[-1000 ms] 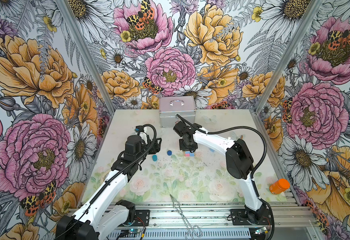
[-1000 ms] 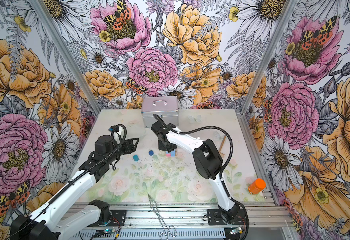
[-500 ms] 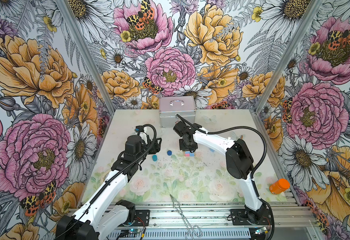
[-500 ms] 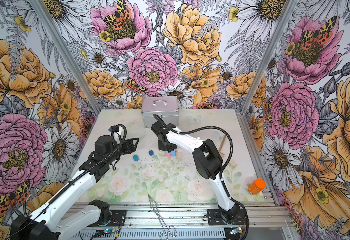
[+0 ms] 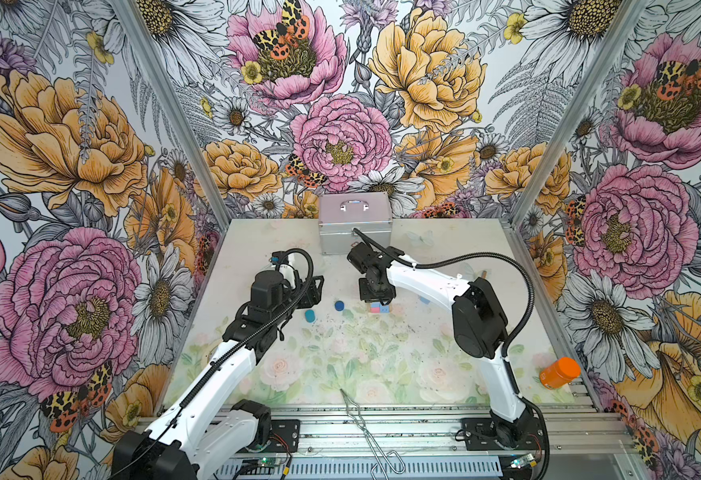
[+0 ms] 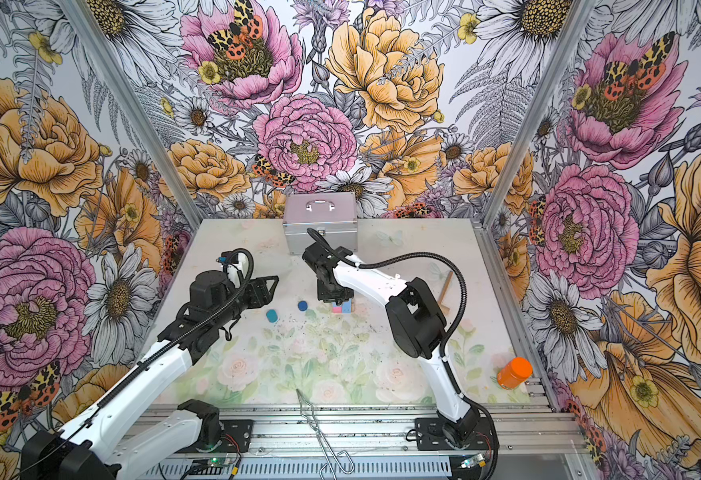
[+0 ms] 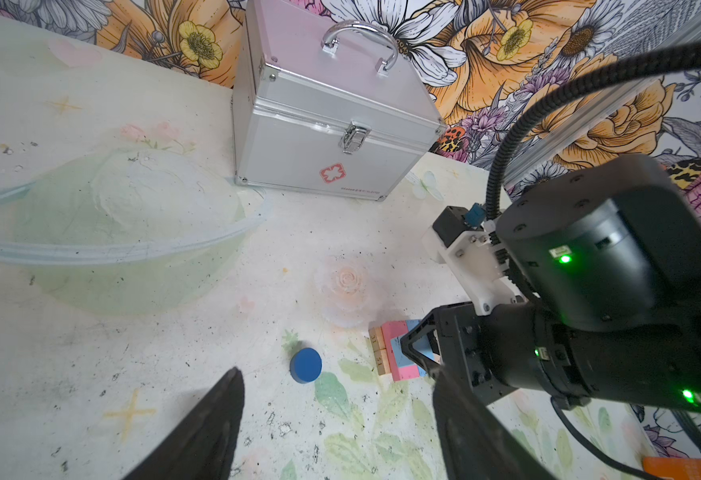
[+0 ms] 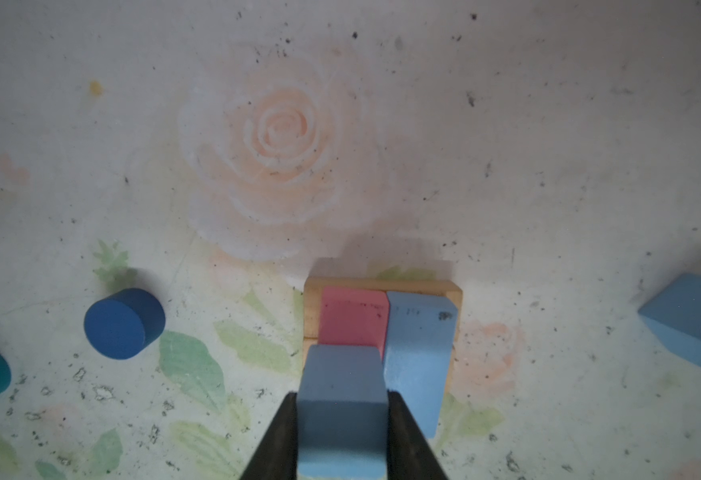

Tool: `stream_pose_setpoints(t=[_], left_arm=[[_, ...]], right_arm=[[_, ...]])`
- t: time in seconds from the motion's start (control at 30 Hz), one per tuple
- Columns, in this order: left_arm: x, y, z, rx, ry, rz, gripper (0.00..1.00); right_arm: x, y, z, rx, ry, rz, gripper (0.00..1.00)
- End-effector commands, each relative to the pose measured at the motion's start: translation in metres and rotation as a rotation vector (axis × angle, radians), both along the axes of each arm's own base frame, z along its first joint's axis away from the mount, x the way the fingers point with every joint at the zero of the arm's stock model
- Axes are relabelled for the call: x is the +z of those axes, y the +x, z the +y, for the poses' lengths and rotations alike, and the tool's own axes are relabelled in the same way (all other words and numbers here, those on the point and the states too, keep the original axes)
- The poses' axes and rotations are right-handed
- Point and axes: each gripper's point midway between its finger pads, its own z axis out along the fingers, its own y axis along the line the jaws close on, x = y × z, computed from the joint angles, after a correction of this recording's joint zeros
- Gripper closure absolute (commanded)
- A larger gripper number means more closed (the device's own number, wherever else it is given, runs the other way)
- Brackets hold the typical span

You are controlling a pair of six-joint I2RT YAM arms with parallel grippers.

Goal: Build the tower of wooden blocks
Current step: 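Lower the light-blue cube onto the pink bar and open the right gripper, then lift the right gripper up off the stack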

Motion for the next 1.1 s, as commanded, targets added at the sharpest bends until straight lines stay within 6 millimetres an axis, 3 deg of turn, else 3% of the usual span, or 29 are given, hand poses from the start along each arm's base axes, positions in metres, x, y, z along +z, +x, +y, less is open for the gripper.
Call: stream_pose_setpoints(t=[0.0, 0.47, 0.6, 0.87, 1.07], left_arm=[[0.004, 0.000, -0.002, -0.010, -0.003, -0.029, 0.27], [0.004, 0.000, -0.002, -0.009, -0.002, -0.028, 0.27], [0.003, 0.000, -0.002, -0.009, 0.000, -0.027, 0.26], [-0.001, 0.002, -0.003, -0.015, 0.003, -0.011, 0.26], [-0.005, 0.002, -0.007, -0.026, 0.007, 0.009, 0.24]], right_arm=[[0.006, 0.006, 0.000, -0.021, 0.005, -0.023, 0.61], [0.015, 0.010, -0.001, -0.024, 0.012, -0.046, 0.42], [0.030, 0.012, -0.001, -0.023, 0.028, -0.078, 0.34], [0.072, 0.014, -0.011, -0.023, 0.047, -0.169, 0.30], [0.111, 0.009, -0.036, -0.035, 0.041, -0.257, 0.30]])
